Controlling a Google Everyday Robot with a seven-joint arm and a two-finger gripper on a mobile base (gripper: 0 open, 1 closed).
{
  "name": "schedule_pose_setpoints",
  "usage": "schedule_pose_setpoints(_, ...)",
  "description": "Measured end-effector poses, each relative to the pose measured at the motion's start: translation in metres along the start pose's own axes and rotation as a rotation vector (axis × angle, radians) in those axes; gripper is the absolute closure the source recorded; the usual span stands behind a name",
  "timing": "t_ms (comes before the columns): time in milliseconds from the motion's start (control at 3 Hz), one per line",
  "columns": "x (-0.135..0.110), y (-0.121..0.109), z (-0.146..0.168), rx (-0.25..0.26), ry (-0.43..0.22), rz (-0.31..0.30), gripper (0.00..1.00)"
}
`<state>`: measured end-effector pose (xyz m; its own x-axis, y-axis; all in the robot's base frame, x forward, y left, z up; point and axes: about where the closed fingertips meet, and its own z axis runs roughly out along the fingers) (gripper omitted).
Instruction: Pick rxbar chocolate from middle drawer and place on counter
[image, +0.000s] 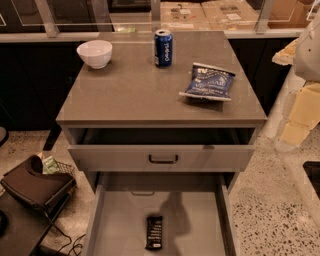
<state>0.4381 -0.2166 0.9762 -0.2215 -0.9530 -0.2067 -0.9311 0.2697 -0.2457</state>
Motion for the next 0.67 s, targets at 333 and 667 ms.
schedule_pose_setpoints(333,-0.001,0.000,-0.001,0.004,-0.001,0.002,0.00)
schedule_pose_setpoints(667,-0.001,0.010,0.010,-0.002,0.031,0.072,0.00)
